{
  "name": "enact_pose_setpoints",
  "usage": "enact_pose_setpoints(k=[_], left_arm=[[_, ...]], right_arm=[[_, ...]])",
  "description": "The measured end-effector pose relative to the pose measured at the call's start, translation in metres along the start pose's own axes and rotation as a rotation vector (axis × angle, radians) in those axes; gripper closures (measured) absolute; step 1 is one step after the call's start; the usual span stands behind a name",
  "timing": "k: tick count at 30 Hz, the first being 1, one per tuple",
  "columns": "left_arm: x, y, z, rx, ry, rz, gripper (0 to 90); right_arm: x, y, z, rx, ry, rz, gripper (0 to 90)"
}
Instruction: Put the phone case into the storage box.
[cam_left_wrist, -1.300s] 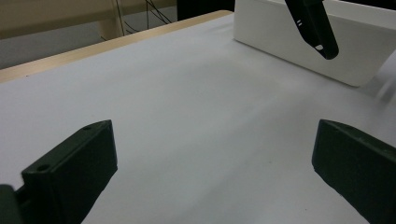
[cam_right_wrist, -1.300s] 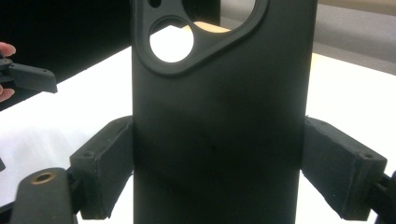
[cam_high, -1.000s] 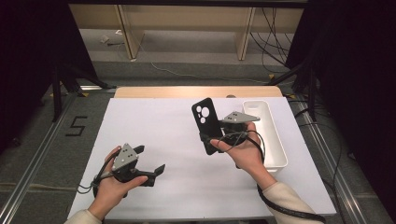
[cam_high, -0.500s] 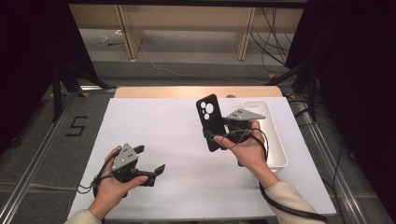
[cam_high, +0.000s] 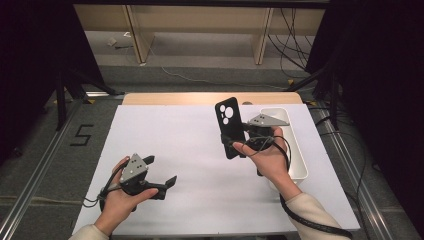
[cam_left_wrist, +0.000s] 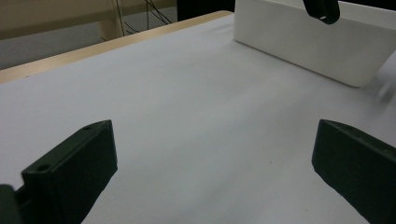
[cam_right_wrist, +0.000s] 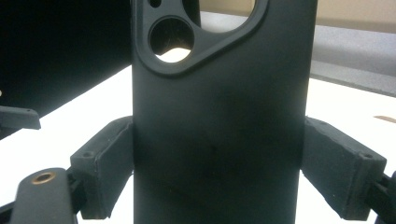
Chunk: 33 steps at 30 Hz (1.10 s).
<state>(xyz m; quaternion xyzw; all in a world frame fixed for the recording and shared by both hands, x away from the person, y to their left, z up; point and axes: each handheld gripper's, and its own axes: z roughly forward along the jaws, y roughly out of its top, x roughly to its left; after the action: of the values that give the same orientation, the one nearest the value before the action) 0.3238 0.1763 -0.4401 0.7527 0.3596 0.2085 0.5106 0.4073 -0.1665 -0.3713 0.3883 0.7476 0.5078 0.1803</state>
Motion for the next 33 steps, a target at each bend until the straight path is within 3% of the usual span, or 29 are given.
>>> enact_pose_setpoints(k=[33], left_arm=[[0.0,0.0,0.0,-0.003,0.001,-0.003,0.0]], right_arm=[[-0.022,0.009,-0.016,-0.06,-0.057,0.057,16.3]])
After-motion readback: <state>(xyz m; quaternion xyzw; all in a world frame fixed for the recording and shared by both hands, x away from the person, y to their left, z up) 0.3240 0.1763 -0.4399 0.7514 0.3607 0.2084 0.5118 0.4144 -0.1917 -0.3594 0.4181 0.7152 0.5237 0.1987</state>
